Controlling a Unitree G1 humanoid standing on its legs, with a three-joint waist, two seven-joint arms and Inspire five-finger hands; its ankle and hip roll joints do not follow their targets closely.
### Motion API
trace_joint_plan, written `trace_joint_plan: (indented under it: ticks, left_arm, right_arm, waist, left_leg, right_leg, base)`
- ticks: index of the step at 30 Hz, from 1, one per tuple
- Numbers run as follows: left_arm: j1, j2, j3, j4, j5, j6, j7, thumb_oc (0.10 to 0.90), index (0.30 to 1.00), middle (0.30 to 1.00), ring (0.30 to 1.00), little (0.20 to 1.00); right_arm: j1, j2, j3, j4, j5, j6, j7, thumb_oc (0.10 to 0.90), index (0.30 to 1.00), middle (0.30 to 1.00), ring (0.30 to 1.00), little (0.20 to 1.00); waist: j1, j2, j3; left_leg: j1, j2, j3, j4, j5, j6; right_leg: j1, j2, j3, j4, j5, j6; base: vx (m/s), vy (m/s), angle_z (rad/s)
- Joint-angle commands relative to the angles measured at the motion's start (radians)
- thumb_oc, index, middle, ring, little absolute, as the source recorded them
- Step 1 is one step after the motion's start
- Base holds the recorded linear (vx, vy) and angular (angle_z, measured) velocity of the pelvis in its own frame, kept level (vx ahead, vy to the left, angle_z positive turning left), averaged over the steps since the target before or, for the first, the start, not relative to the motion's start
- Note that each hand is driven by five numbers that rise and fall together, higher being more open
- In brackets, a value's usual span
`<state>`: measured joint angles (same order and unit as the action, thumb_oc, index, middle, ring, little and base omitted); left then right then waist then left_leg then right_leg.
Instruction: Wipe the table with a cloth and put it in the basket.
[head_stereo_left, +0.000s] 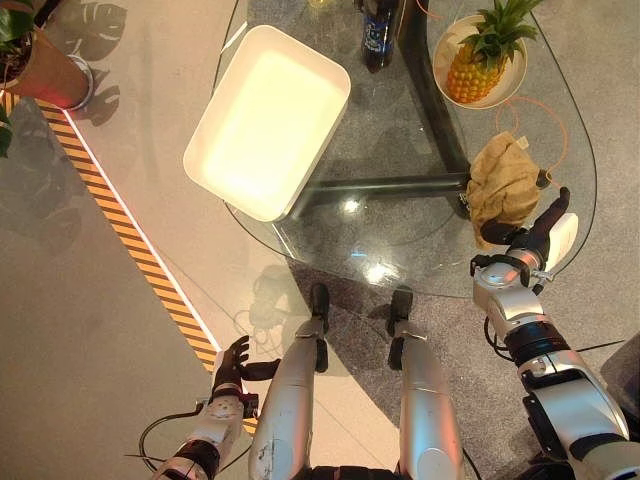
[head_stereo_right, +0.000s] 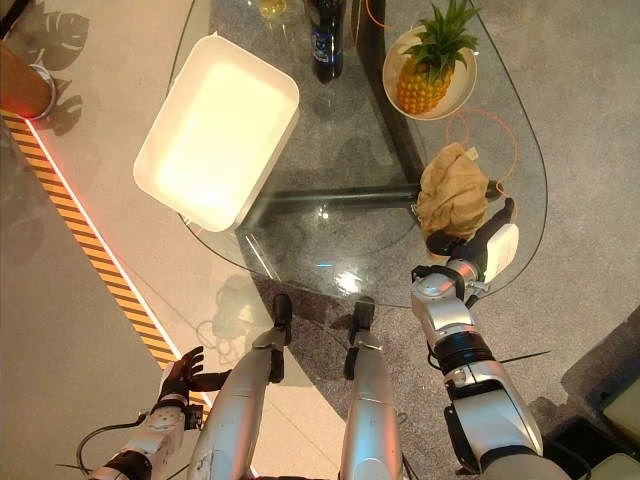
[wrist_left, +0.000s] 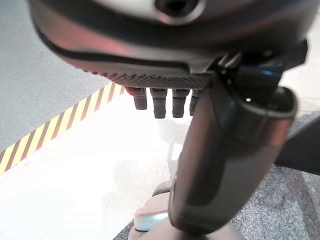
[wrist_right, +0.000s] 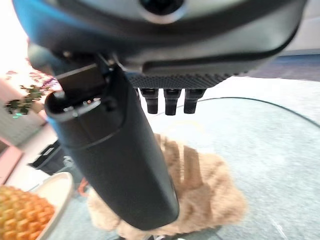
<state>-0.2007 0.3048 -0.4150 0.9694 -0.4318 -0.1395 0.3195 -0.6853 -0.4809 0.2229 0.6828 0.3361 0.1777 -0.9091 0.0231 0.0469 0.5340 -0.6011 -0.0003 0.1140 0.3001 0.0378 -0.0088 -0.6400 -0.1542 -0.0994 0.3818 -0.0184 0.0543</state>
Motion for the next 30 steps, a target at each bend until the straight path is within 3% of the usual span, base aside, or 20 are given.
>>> trace_joint_plan:
  ticks: [1, 15, 21, 27, 28, 29, 30]
  left_arm:
    - [0.059, -0.042, -0.027, -0.022, -0.009, -0.005, 0.016, 0.8, 0.9, 0.9, 0.9, 0.9]
    - [0.065, -0.018, -0.038, -0.056, -0.024, 0.005, 0.024, 0.8, 0.9, 0.9, 0.9, 0.9]
    - [0.068, -0.015, -0.046, -0.055, -0.03, 0.004, 0.023, 0.8, 0.9, 0.9, 0.9, 0.9]
    - [0.062, -0.015, -0.061, -0.064, -0.042, -0.007, 0.021, 0.8, 0.9, 0.9, 0.9, 0.9]
    - [0.072, -0.016, -0.066, -0.063, -0.043, -0.008, 0.021, 0.8, 0.9, 0.9, 0.9, 0.9]
    - [0.059, -0.018, -0.067, -0.065, -0.048, -0.009, 0.025, 0.8, 0.9, 0.9, 0.9, 0.9]
    - [0.066, -0.019, -0.071, -0.064, -0.05, -0.009, 0.025, 0.8, 0.9, 0.9, 0.9, 0.9]
  right_arm:
    - [-0.035, -0.146, -0.007, -0.045, 0.023, -0.066, 0.045, 0.8, 0.9, 0.9, 0.9, 0.9]
    - [-0.139, -0.24, 0.028, -0.005, 0.08, -0.165, 0.207, 0.8, 0.9, 0.9, 0.9, 0.9]
    - [-0.162, -0.252, 0.031, -0.011, 0.084, -0.183, 0.207, 0.8, 0.9, 0.9, 0.9, 0.9]
    - [-0.213, -0.265, 0.026, 0.014, 0.107, -0.16, 0.137, 0.8, 0.9, 0.9, 0.9, 0.9]
    - [-0.207, -0.264, 0.028, 0.019, 0.111, -0.157, 0.13, 0.8, 0.9, 0.9, 0.9, 0.9]
    - [-0.23, -0.267, 0.028, 0.045, 0.126, -0.15, 0.105, 0.8, 0.9, 0.9, 0.9, 0.9]
    - [-0.226, -0.266, 0.031, 0.052, 0.133, -0.148, 0.097, 0.8, 0.9, 0.9, 0.9, 0.9]
  waist:
    - [0.003, 0.017, -0.014]
    - [0.023, 0.027, -0.014]
    - [0.025, 0.03, -0.014]
    - [0.032, 0.04, -0.014]
    - [0.034, 0.042, -0.014]
    - [0.035, 0.044, -0.014]
    - [0.037, 0.046, -0.014]
  left_leg:
    - [-0.042, -0.042, 0.022, 0.115, -0.099, 0.028]
    - [-0.137, -0.043, -0.013, 0.155, -0.094, 0.03]
    - [-0.158, -0.044, -0.02, 0.165, -0.092, 0.028]
    - [-0.202, -0.043, -0.026, 0.19, -0.096, 0.029]
    - [-0.181, -0.043, -0.032, 0.201, -0.128, 0.024]
    - [-0.214, -0.044, -0.026, 0.196, -0.096, 0.03]
    - [-0.194, -0.044, -0.032, 0.206, -0.128, 0.025]
  right_leg:
    - [-0.024, 0.063, -0.053, 0.03, -0.004, -0.034]
    - [-0.129, 0.062, -0.061, 0.087, -0.005, -0.042]
    - [-0.151, 0.062, -0.06, 0.101, -0.008, -0.044]
    - [-0.197, 0.058, -0.063, 0.131, -0.014, -0.047]
    - [-0.18, 0.061, -0.055, 0.147, -0.044, -0.038]
    - [-0.21, 0.057, -0.063, 0.139, -0.014, -0.048]
    - [-0.195, 0.059, -0.056, 0.155, -0.044, -0.04]
  base:
    - [0.04, 0.001, 0.01]
    - [0.02, -0.01, 0.03]
    - [0.0, 0.0, 0.0]
    - [0.02, -0.001, 0.01]
    - [0.0, 0.0, 0.0]
    - [0.08, 0.009, 0.03]
    - [0.0, 0.0, 0.0]
